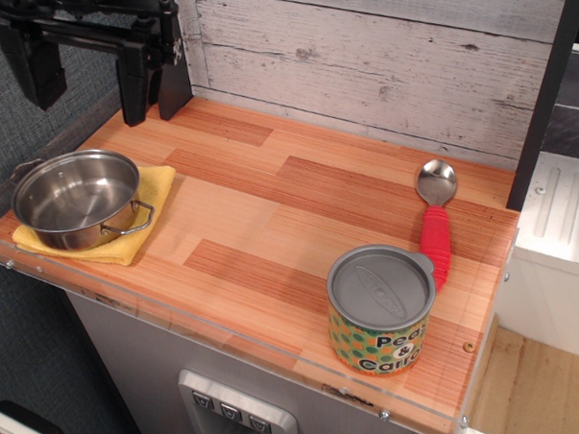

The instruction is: Move the red spoon behind the yellow rag, between the rag and the wall.

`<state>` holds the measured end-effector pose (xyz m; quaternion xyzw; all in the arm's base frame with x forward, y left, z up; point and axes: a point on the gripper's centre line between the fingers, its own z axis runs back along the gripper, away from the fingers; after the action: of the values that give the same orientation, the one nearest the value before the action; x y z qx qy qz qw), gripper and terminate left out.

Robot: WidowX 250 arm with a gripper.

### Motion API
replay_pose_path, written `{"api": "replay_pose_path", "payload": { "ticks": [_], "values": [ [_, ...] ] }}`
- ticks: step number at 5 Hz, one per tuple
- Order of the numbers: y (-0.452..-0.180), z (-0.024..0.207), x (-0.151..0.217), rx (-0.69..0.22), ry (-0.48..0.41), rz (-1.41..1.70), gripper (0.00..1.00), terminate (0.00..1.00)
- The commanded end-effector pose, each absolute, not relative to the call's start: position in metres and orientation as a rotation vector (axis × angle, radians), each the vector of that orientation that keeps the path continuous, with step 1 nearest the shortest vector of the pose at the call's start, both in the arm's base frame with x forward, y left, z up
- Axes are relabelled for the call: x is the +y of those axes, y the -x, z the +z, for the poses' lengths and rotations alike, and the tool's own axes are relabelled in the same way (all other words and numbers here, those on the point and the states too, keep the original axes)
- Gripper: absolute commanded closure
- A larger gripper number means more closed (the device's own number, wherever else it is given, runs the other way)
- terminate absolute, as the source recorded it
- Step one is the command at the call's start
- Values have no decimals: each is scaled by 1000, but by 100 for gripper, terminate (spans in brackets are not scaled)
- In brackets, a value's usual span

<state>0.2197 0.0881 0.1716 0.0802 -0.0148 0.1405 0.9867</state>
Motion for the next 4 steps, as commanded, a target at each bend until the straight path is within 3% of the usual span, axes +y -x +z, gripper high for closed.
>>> {"api": "replay_pose_path", "payload": {
  "ticks": [1,4],
  "values": [
    [-220,172,88,-30,-161,282,0,0],
    [-293,151,11,-147,-125,267,0,0]
  ]
}}
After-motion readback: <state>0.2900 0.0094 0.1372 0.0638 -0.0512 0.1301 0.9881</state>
